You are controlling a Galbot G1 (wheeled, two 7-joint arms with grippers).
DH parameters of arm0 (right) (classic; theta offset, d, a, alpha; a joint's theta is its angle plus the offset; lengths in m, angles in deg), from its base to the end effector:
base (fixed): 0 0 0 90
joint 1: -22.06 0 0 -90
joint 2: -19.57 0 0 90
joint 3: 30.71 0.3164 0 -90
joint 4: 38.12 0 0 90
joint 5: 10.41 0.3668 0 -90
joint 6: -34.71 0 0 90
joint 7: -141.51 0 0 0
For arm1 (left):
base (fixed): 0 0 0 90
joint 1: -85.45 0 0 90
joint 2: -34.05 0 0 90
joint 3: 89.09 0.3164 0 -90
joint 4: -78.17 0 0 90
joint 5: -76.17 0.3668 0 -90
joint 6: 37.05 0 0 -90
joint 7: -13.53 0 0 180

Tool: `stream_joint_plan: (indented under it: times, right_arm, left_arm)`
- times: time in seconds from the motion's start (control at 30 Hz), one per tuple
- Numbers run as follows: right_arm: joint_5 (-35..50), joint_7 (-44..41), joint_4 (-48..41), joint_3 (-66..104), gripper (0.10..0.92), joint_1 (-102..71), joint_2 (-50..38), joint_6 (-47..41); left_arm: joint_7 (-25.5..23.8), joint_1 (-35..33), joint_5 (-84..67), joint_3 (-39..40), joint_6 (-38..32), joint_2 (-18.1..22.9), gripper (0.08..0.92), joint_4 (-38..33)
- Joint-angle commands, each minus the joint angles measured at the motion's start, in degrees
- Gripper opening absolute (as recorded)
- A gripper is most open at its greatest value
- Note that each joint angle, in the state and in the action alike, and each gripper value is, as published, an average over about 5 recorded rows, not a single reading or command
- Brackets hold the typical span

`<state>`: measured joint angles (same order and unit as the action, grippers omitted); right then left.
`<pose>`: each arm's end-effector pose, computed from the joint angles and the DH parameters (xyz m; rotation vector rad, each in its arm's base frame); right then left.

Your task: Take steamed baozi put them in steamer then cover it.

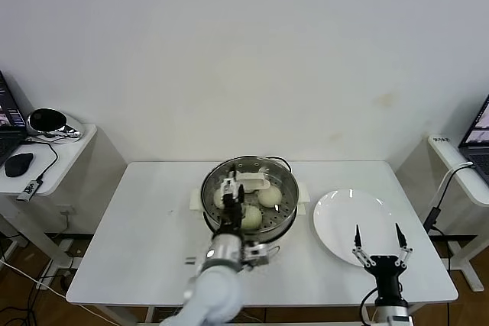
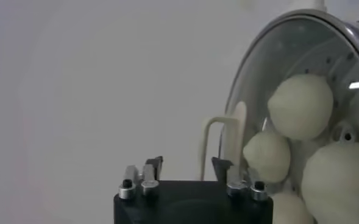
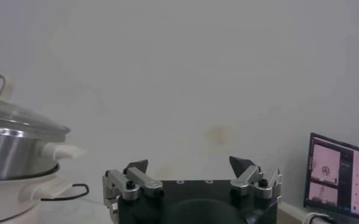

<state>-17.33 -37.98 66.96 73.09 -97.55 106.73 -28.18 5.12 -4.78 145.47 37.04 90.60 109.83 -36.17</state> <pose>0.1921 -0.0953 -0.3582 0.1944 2.8926 -0.4296 0.2691 -0.1504 -0.2096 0.1324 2.4826 1.8624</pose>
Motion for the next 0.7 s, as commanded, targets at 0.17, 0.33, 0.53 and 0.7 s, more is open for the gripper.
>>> stream_joint_plan:
  times: [0.17,0.33,0.53,0.7]
  right_arm:
    - [0.9,-1.0,-0.6,-0.8,0.823,-0.6,-1.1,-1.0]
    - [4.7,-2.8,0.5,-1.6,0.823,-2.6,-4.3,-4.0]
    - [9.5,-5.2,3.4,-2.4,0.823,-6.5,-7.5,-10.4]
    - [12.4,-6.6,4.8,-3.6,0.823,-8.7,-8.9,-13.6]
  left_arm:
    - [24.1,-35.8,-71.8,-37.4,-35.6,-7.0,0.816,-15.3]
    - [27.5,-43.1,-78.8,-38.2,-33.5,-5.0,0.823,-15.7]
    - [26.2,-47.5,-80.4,-37.2,-41.6,-1.4,0.823,-10.4]
    - [23.2,-47.2,-82.6,-37.6,-43.4,-0.4,0.823,-6.5]
